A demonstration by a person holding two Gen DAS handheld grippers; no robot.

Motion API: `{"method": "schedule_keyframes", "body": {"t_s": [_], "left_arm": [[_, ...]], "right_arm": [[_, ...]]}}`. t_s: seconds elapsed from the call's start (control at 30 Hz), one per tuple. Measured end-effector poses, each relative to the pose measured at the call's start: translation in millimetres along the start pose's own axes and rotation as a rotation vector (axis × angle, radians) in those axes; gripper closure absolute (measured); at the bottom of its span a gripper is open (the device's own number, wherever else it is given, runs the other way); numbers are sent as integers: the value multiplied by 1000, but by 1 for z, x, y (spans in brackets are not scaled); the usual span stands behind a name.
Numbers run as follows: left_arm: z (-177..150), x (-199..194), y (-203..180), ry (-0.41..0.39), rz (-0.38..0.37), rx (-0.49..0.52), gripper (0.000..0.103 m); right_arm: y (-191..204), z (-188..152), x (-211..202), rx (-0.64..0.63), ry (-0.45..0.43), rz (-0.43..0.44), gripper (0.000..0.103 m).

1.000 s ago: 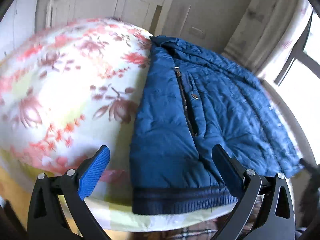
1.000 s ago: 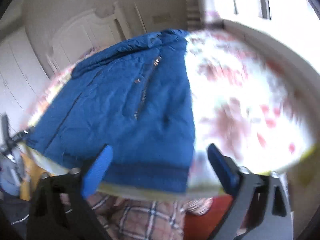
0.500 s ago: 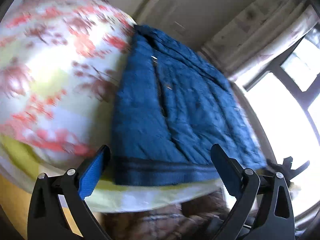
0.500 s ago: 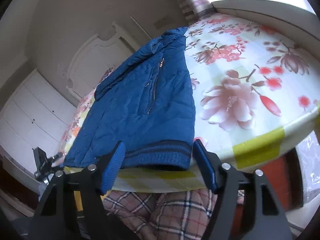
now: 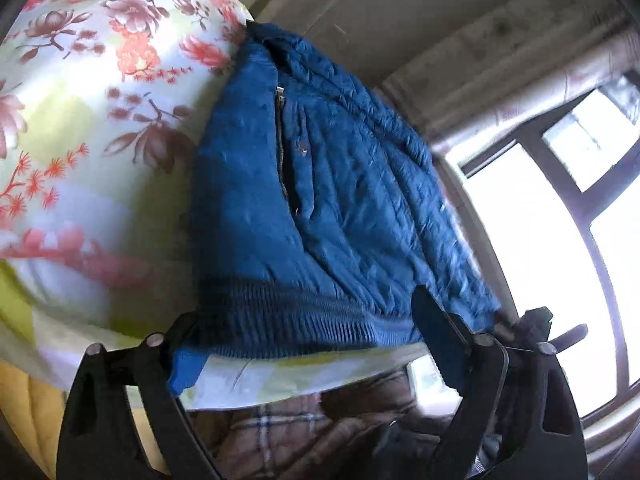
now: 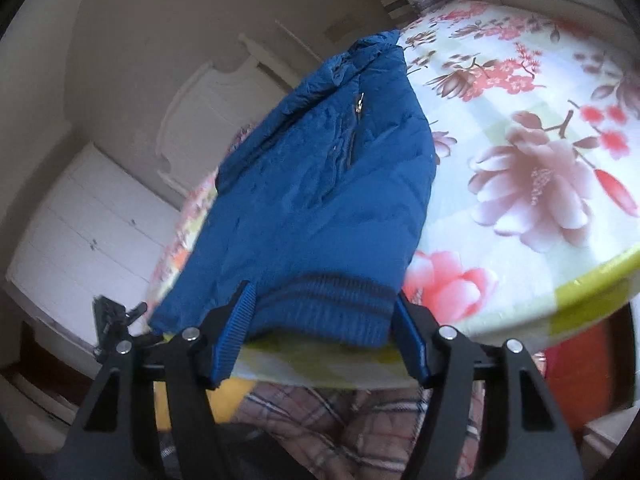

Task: Fold large clothes

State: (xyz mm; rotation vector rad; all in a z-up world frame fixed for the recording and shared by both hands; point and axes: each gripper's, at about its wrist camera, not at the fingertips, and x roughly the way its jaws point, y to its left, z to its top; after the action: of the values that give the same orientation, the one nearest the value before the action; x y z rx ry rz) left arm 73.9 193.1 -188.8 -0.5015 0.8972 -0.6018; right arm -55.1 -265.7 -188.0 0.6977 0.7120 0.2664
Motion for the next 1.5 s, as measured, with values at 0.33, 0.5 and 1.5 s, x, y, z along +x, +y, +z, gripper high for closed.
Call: {"method": "schedule_keyframes", "body": {"t_s": [0.33, 0.5, 1.5], "left_arm": [[39, 37, -1, 7, -19, -74, 19], [37, 40, -3, 15, 52, -57, 79], [149, 38, -2, 32, -252, -328, 82]], "right_arm": [[3, 22, 16, 69, -27, -72, 33], [13, 19, 27, 0, -43, -120, 71], [89, 130, -24, -31, -166, 98, 70]]}}
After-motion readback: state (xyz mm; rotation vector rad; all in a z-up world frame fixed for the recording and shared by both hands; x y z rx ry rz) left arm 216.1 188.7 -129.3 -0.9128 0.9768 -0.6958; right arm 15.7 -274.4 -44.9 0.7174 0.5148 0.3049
